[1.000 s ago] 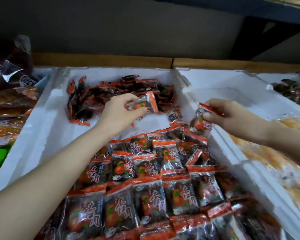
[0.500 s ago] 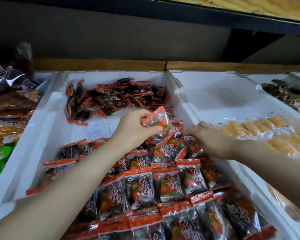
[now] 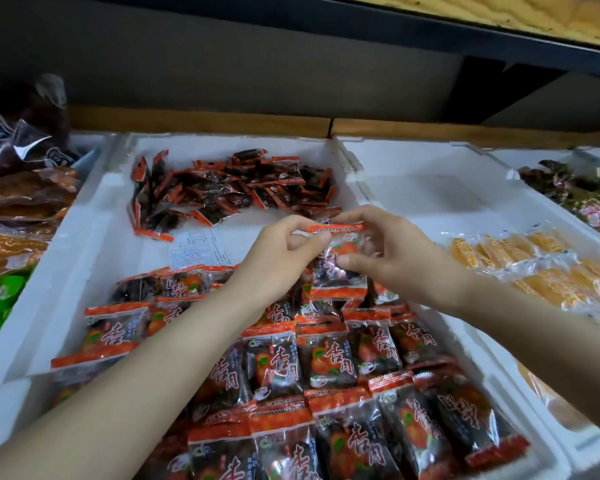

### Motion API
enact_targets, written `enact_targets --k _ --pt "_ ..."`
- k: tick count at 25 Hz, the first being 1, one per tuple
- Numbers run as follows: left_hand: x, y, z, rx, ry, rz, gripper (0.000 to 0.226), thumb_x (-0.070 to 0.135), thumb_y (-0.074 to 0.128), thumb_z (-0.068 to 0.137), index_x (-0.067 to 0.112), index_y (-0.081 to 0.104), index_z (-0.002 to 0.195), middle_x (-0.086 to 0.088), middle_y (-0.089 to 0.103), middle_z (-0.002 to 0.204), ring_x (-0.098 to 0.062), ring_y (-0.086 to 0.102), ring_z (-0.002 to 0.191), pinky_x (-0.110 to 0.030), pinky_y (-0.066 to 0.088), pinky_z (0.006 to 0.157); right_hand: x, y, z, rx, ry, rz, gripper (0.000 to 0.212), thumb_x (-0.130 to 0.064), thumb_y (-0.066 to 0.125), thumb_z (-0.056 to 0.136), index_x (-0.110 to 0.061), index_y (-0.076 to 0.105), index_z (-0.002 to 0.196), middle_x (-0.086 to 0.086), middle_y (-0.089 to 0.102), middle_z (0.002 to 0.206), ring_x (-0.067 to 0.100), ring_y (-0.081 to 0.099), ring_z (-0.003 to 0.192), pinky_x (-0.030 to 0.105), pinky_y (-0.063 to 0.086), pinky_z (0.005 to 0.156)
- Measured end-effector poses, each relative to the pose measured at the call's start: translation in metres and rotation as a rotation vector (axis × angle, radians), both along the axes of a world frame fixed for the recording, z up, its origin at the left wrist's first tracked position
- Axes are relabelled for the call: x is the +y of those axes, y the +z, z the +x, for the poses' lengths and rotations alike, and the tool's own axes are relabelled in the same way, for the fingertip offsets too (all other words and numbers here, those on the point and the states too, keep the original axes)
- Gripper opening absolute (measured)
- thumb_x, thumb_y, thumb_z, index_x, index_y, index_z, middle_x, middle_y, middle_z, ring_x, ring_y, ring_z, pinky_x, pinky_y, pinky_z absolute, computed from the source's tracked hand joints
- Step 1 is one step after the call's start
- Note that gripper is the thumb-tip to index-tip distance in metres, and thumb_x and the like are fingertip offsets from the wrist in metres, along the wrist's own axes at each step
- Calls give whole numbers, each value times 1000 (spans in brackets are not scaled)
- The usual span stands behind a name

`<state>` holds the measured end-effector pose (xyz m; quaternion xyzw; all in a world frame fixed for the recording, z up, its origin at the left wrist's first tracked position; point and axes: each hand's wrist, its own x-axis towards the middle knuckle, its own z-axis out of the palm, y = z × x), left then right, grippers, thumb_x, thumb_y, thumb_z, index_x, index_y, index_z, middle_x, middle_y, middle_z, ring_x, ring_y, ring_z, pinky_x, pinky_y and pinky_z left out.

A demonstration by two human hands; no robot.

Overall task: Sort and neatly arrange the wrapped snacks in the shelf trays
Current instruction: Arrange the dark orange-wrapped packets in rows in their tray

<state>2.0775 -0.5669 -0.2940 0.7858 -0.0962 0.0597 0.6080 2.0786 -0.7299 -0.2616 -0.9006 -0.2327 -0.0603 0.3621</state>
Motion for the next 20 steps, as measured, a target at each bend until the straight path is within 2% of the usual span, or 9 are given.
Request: enact_targets --k 2,5,6,7,10,14,15,17,20 --pt "0 -3 3 -6 19 119 20 33 50 96 19 58 108 6 63 90 -7 56 76 -24 42 73 -3 4 7 -6 -74 13 36 -10 66 85 -24 51 114 -3 58 84 15 60 72 25 49 69" --pt "2 -12 6 -7 -5 427 28 31 56 93 20 54 119 10 52 108 -4 50 96 -19 35 85 -10 7 16 50 -153 -1 29 -6 61 88 -22 48 109 7 64 97 28 64 87 39 52 78" --pt "1 -15 6 3 -16 434 33 30 57 93 18 53 124 10 51 111 -4 50 103 -18 35 88 -12 6 17 84 -178 30 29 -7 61 88 -20 47 109 10 64 97 30 64 88 42 52 80" --pt "1 -16 6 14 -21 369 35 27 57 93 18 52 127 10 53 111 -5 52 106 -15 37 88 -13 5 17 128 -199 105 30 -7 62 87 -18 46 110 11 64 97 31 65 87 44 52 82" --pt "-2 -10 0 62 -60 64 29 19 59 92 23 56 120 11 61 105 2 59 94 -6 42 78 -16 3 16 218 -209 352 34 -5 65 84 -15 44 109 9 63 92 26 64 77 46 52 80" --pt "-6 -1 -4 -22 -42 -39 23 17 71 82 21 63 104 6 68 98 -2 64 90 -12 49 75 -14 2 3 312 -136 604 34 0 68 80 -11 45 101 6 63 83 18 64 65 32 59 72" --pt "-7 1 -5 -52 -27 -64 23 13 72 81 21 62 100 6 69 93 -4 66 84 -15 51 74 -13 2 -2 317 -133 583 35 0 71 77 -11 47 100 4 64 78 18 63 65 29 59 71" --pt "-7 4 -5 -105 -8 -72 27 8 73 79 25 59 94 9 68 83 -1 63 71 -15 50 69 -13 5 -9 254 -160 326 38 -5 77 73 -16 50 97 -2 61 66 14 60 58 21 52 60" --pt "-9 7 -3 -194 -47 65 30 8 74 78 27 56 93 12 66 77 6 56 63 -7 43 62 -15 9 -14 79 -141 -118 44 -19 79 73 -31 49 103 -9 57 72 6 58 64 19 48 60"
